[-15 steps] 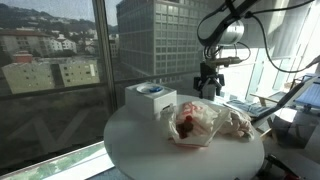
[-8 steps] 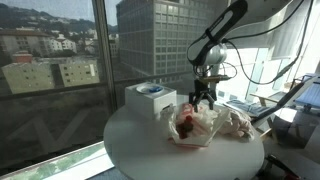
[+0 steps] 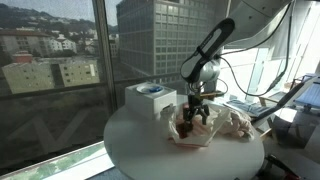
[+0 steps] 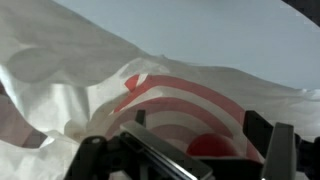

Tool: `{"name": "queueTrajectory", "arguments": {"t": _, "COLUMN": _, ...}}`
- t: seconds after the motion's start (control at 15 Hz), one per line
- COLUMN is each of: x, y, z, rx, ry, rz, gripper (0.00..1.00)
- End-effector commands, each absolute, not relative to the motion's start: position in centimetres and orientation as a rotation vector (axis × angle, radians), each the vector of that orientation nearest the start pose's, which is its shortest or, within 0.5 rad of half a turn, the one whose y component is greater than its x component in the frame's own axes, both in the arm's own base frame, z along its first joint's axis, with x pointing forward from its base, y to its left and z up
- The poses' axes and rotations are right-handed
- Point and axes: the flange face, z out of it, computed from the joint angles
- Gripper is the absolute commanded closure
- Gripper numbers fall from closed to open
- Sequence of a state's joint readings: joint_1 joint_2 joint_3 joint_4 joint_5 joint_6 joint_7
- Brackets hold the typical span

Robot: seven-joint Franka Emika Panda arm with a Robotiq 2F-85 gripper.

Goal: Remove all the objects from the plastic bag

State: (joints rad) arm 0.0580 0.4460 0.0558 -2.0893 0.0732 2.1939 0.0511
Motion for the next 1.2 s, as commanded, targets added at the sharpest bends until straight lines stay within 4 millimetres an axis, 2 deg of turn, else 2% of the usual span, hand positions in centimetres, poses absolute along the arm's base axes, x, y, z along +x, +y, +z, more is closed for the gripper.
{"name": "queueTrajectory", "arguments": {"t": 0.0, "x": 54.6, "y": 7.0, "z": 15.8, "rx": -3.101, "ry": -0.204, "rz": 0.457, "gripper": 0.00}}
{"name": "queueTrajectory", "arguments": {"t": 0.27, "x": 54.5, "y": 7.9, "z": 13.0, "rx": -3.131, "ry": -0.370, "rz": 0.421, "gripper": 0.00}}
{"name": "queueTrajectory", "arguments": {"t": 0.47, "x": 55.1, "y": 9.3, "z": 12.0, "rx": -3.131, "ry": -0.449, "rz": 0.354, "gripper": 0.00}}
{"name": "queueTrajectory", "arguments": {"t": 0.87, "x": 56.0, "y": 13.3, "z": 13.0, "rx": -3.106, "ry": -0.573, "rz": 0.234, "gripper": 0.00}}
{"name": "queueTrajectory", "arguments": {"t": 1.13, "x": 56.7, "y": 14.0, "z": 13.1, "rx": -3.124, "ry": -0.660, "rz": 0.180, "gripper": 0.00}}
